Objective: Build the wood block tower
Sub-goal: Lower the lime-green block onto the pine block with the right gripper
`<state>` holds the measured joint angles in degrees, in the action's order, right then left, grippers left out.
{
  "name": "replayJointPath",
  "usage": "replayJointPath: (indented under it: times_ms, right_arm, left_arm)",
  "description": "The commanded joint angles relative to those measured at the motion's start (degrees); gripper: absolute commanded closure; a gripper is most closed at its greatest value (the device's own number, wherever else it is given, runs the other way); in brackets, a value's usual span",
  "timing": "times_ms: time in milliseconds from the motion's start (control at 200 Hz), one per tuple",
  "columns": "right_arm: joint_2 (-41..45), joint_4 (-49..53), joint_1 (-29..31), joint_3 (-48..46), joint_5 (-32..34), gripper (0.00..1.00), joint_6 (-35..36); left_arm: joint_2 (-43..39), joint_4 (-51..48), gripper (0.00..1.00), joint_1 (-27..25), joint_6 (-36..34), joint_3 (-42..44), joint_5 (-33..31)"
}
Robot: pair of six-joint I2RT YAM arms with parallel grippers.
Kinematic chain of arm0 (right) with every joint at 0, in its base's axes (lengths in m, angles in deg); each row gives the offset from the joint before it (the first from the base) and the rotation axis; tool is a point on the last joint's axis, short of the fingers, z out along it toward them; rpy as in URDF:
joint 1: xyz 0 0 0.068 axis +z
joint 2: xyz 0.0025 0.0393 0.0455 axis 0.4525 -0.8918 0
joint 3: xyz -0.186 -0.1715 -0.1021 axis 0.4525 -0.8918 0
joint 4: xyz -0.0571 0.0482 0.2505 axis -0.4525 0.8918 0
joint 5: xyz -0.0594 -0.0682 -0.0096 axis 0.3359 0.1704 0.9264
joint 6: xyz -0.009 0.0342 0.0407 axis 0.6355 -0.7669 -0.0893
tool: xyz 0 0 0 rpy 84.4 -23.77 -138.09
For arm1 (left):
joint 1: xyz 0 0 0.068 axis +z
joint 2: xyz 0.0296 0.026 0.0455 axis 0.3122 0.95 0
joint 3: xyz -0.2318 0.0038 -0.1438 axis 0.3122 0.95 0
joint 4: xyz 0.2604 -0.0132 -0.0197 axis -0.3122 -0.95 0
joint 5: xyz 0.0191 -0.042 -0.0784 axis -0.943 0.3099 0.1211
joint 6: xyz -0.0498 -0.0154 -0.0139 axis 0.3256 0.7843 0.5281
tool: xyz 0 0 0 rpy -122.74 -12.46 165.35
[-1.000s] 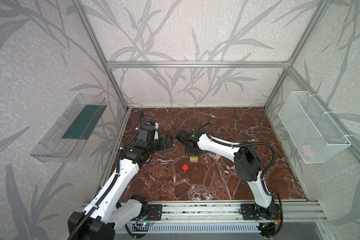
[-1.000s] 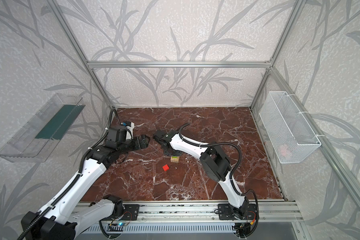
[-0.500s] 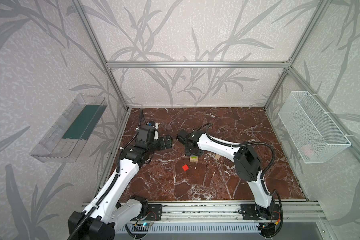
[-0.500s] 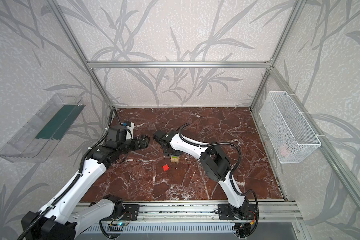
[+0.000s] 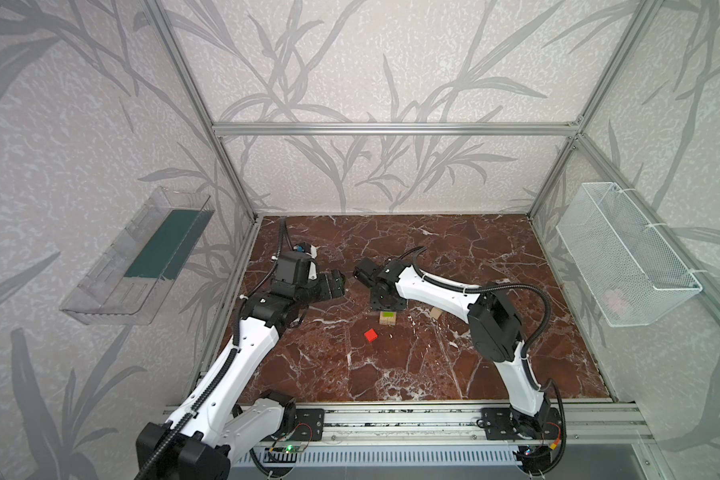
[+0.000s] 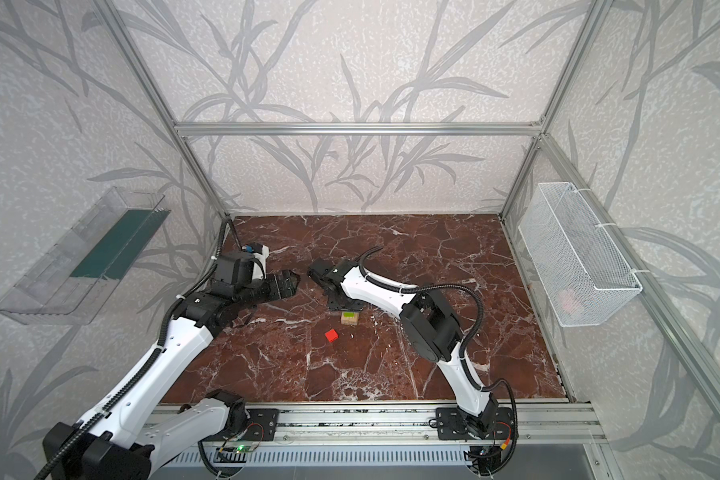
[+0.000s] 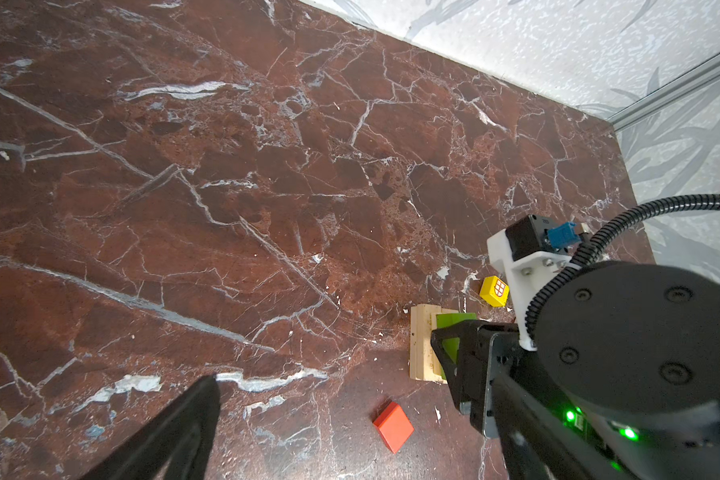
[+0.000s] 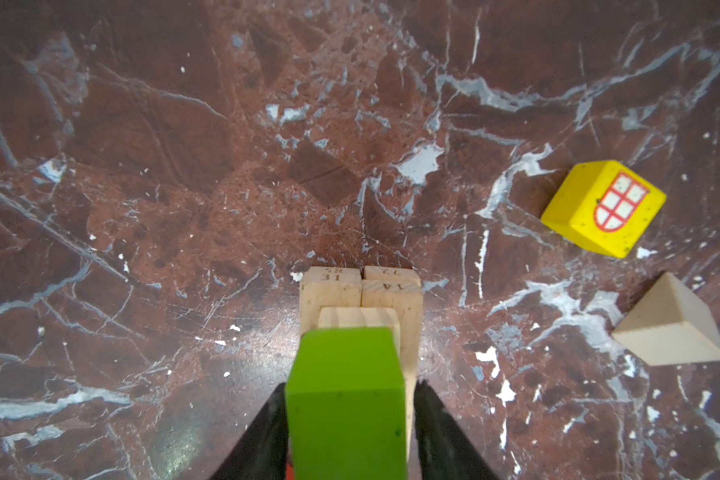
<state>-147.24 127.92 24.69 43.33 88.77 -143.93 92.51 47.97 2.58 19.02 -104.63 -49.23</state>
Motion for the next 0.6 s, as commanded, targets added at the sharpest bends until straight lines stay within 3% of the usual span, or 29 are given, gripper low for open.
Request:
replayJointPath:
  times_ms: [0,595]
  right_arm:
    - [-1.0,-0.4,-0.5,-0.9,-0.4,0.54,-1.3]
    - [-0.9,-0.6,-0.7,-1.0,0.2,0.67,-3.4]
  left_arm:
    - [-0.2,0.7,0.0,0.4,-0.1,0.5,-0.7]
    - [0.0,0.7,0.01,0.4,-0.1,0.5,-0.6]
